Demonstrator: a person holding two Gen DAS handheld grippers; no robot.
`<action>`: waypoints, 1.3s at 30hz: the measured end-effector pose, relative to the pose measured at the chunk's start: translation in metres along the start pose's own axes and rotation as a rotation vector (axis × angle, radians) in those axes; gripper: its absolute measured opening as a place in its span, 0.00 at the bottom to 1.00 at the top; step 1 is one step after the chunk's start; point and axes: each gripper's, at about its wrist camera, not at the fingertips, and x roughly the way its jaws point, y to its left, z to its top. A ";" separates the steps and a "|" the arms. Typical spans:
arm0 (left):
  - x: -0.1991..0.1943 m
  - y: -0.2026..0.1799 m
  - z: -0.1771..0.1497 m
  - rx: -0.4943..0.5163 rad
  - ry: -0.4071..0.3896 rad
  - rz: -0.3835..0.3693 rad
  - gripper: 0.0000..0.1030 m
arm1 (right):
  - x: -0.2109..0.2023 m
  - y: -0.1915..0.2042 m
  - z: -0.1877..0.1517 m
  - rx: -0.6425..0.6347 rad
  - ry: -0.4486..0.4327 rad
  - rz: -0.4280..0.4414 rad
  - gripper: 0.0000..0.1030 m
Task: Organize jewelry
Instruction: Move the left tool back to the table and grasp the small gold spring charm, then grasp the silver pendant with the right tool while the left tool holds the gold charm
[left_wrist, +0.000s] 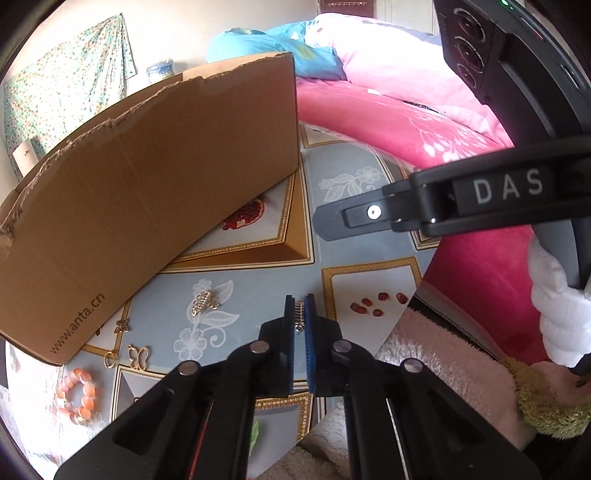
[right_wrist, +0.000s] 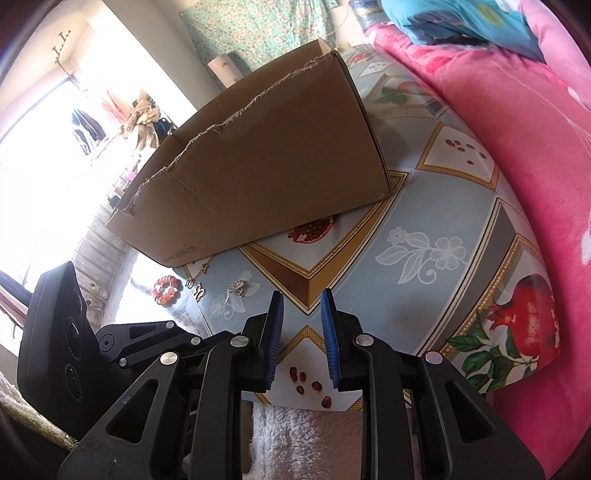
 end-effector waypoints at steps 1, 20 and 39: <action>-0.002 0.002 -0.001 -0.005 -0.001 -0.001 0.04 | 0.000 0.000 0.000 0.000 -0.001 0.001 0.21; -0.027 0.065 -0.024 -0.206 0.008 0.112 0.04 | 0.040 0.059 0.002 -0.297 0.031 0.035 0.24; -0.042 0.087 -0.038 -0.249 -0.008 0.121 0.04 | 0.065 0.088 -0.007 -0.553 0.045 -0.114 0.16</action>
